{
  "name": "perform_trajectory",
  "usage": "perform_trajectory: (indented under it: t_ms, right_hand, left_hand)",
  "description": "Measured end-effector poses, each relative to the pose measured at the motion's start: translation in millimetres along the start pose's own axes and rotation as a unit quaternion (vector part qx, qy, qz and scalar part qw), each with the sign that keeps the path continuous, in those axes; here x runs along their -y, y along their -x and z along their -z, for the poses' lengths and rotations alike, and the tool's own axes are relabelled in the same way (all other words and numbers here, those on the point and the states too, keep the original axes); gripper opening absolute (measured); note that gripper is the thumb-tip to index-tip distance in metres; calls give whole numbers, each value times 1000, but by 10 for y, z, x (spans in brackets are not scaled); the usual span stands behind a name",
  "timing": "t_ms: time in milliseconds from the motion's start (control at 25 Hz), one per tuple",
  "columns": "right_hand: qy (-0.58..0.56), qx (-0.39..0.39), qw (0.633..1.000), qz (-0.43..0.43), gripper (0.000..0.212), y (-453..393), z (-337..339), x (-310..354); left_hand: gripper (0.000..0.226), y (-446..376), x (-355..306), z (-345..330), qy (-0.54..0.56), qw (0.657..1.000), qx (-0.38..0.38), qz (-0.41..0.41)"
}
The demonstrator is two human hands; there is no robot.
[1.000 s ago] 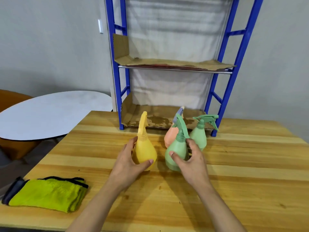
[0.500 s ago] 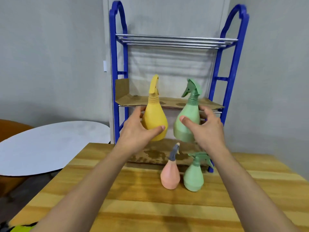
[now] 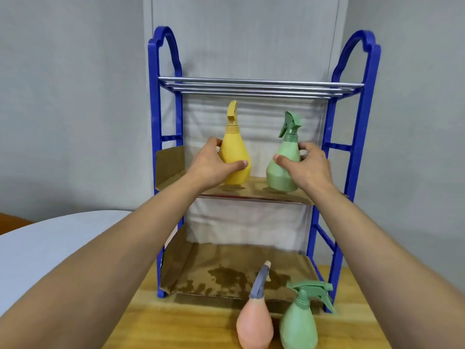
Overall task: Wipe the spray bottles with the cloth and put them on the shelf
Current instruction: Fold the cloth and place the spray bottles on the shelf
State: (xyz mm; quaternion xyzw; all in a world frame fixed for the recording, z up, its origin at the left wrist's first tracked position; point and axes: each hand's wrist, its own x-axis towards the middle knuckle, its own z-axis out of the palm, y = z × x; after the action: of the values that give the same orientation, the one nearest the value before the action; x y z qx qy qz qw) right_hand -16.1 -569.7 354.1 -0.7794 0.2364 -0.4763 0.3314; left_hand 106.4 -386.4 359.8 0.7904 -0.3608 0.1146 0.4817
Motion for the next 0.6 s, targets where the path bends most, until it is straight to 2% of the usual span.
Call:
perform_trajectory:
  t_ms: [320, 600]
  right_hand:
    - [65, 4, 998, -19, 65, -458, -491, -372]
    - [86, -2, 996, -15, 66, -538, -609, -476]
  left_hand:
    - [86, -597, 495, -486, -25, 999, 23, 27]
    - [85, -710, 628, -554, -44, 998, 34, 26]
